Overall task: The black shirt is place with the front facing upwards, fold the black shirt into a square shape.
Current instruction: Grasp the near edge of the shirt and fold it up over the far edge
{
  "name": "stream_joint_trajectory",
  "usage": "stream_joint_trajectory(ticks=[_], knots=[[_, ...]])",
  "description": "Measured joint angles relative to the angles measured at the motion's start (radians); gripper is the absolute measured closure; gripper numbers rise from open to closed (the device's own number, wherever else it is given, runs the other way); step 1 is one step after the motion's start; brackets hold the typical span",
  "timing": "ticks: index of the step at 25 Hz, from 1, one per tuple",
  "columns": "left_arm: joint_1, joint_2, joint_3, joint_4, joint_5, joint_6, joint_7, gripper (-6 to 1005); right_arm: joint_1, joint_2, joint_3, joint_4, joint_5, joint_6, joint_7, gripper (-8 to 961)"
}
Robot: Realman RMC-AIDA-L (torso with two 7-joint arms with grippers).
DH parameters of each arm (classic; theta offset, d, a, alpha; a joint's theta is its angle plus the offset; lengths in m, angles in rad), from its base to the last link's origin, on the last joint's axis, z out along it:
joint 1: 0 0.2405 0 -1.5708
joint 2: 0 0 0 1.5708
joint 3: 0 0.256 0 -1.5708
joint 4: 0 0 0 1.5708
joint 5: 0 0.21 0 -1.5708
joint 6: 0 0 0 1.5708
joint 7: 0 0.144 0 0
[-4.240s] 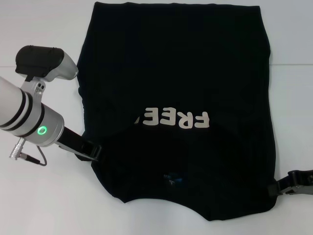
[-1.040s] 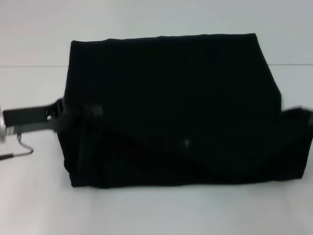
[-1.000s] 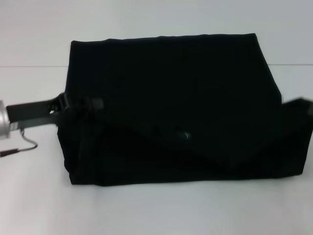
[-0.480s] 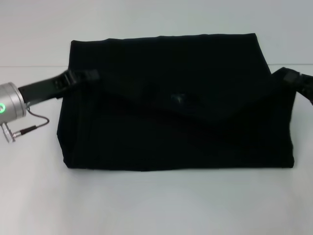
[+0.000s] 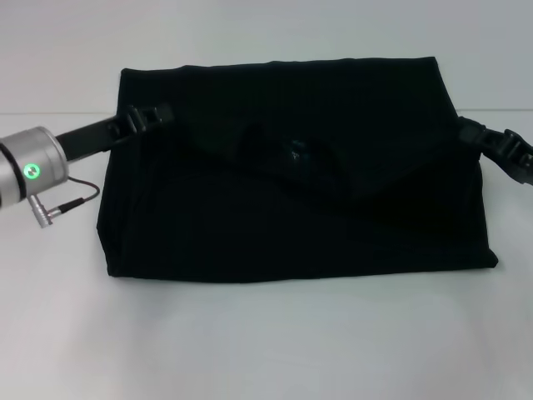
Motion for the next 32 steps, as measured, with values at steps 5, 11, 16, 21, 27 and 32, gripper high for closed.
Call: stream_joint_trajectory(ticks=[5,11,16,21,27,32], knots=[[0.006,-0.023,0.071,0.0,-0.001,-0.1,0.004,943,0.0,0.009,-0.004,0.002,0.018,0.061,-0.018,847],[0.012,-0.041,0.098,0.0,0.002,-0.173,0.014,941,0.004,0.016,-0.004,0.005,0.019,0.12,-0.037,841],[0.013,-0.046,0.099,-0.013,0.001,-0.215,0.016,940,0.021,0.018,-0.032,0.024,0.014,0.191,-0.044,835],[0.009,-0.057,0.099,-0.028,-0.001,-0.262,0.031,938,0.031,0.018,-0.132,0.025,0.014,0.241,-0.034,829],[0.021,-0.065,0.096,-0.045,-0.024,-0.287,0.06,854,0.02,0.019,-0.142,0.026,0.019,0.249,-0.033,667],[0.058,-0.053,0.088,-0.045,-0.07,-0.199,0.034,673,-0.026,0.019,-0.139,0.018,0.109,0.186,-0.059,519]])
